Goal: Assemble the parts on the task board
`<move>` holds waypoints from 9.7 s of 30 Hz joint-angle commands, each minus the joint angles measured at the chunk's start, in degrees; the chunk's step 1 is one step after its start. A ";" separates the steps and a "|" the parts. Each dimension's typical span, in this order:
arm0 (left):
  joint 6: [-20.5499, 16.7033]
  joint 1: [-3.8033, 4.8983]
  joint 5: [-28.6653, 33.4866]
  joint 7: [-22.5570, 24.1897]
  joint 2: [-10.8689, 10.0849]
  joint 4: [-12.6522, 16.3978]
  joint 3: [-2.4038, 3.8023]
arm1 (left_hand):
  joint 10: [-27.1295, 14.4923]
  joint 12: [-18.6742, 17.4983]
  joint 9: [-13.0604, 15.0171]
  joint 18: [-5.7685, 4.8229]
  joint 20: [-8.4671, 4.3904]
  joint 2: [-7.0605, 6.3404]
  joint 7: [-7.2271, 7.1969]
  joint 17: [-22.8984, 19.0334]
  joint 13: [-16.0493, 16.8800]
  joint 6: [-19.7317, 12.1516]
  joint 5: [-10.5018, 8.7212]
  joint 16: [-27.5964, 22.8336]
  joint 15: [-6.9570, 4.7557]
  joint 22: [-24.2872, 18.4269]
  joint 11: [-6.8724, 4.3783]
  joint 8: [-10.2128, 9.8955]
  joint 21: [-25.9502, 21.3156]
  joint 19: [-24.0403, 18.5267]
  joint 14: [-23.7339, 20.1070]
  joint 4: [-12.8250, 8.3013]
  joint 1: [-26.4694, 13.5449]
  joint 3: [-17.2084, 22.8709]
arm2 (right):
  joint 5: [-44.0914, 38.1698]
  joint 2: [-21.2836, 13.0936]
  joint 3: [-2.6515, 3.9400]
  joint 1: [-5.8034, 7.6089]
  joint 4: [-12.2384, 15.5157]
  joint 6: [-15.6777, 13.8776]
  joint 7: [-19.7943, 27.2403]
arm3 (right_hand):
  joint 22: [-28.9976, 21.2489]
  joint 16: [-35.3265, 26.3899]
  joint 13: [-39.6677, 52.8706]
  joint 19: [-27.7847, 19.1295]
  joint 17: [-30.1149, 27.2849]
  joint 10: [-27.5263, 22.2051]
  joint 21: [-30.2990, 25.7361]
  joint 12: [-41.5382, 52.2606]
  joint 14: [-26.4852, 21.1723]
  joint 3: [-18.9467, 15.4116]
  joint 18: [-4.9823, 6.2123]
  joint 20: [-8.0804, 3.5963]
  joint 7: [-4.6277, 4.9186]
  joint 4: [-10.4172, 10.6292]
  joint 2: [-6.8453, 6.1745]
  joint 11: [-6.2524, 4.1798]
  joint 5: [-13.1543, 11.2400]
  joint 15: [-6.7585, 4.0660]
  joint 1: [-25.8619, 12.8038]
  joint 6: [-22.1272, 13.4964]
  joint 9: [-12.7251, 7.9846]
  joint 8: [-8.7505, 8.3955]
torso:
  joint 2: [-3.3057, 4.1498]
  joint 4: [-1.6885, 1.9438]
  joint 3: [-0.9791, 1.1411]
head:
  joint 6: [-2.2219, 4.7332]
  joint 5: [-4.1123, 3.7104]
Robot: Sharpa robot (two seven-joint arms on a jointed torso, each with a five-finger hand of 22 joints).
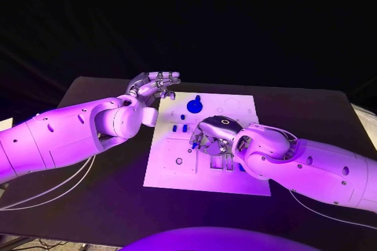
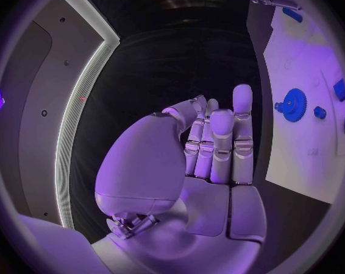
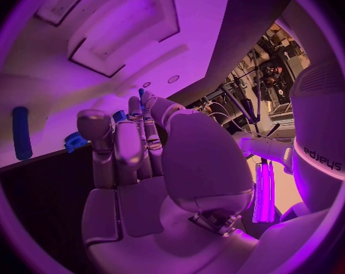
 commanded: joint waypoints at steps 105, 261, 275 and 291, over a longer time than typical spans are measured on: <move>2.82 -0.18 -0.68 -1.23 0.14 -0.65 0.01 | -1.08 0.45 -0.15 1.13 -0.04 0.71 0.14 -0.95 0.06 -0.76 -0.11 -0.75 0.05 -0.35 0.20 0.36 -0.81 -0.14 -0.88 -0.06 -0.03 -0.71 | -3.03 -10.52 0.25 6.13 1.36 8.87 -4.73 | -11.56 -5.45 -0.62 -2.62 -11.42 -11.91 -7.00 3.22 -1.05 -12.15 1.13 1.60 1.51 0.81 -0.35 2.44 3.70 1.75 0.28 -8.28 -1.53 -1.71 | -0.09 -0.10 0.05 | 0.70 -0.85; 4.63 -0.51 -1.92 -3.00 -0.36 -0.34 -0.04 | -1.86 0.81 -0.20 1.11 0.07 0.90 0.37 -1.57 0.03 -1.31 -0.09 -1.16 0.22 -0.70 0.41 0.44 -1.40 -0.18 -1.25 -0.32 -0.05 -1.17 | 15.25 -26.77 -0.74 1.84 18.96 -3.53 -22.27 | 9.43 8.53 26.72 7.28 3.12 0.92 7.09 31.71 2.50 -25.33 -2.23 -1.56 -0.36 12.53 -1.63 -1.75 15.43 -1.77 -8.72 -7.76 -0.25 3.53 | -1.07 -2.26 0.30 | 1.58 -3.12; 4.92 -0.60 -2.29 -3.02 -0.45 -0.34 -0.11 | -1.91 0.85 -0.19 1.11 0.08 0.91 0.37 -1.59 0.03 -1.34 -0.08 -1.17 0.22 -0.72 0.42 0.45 -1.44 -0.18 -1.27 -0.40 0.02 -1.18 | 12.41 -25.17 -1.33 -0.02 18.42 -1.46 -25.31 | 12.46 11.82 48.42 7.74 7.91 3.01 8.84 48.89 3.02 -31.37 -2.62 -1.66 -0.79 16.86 0.10 -1.77 15.83 -1.89 -7.56 -7.81 0.66 5.61 | -0.98 -2.20 0.19 | 1.51 -3.70; 4.80 -0.65 -2.31 -3.11 -0.53 -0.38 -0.12 | -1.91 0.85 -0.19 1.11 0.08 0.91 0.37 -1.59 0.03 -1.34 -0.08 -1.17 0.22 -0.72 0.42 0.45 -1.44 -0.18 -1.27 -0.40 0.02 -1.18 | 10.56 -22.02 -1.36 -1.87 16.69 1.27 -25.96 | 13.37 12.50 52.08 7.88 8.95 4.00 9.34 51.59 3.13 -32.83 -2.74 -1.71 -1.00 17.65 0.82 -1.93 15.41 -1.99 -6.79 -7.40 1.05 6.39 | -0.97 -2.23 0.17 | 1.15 -3.78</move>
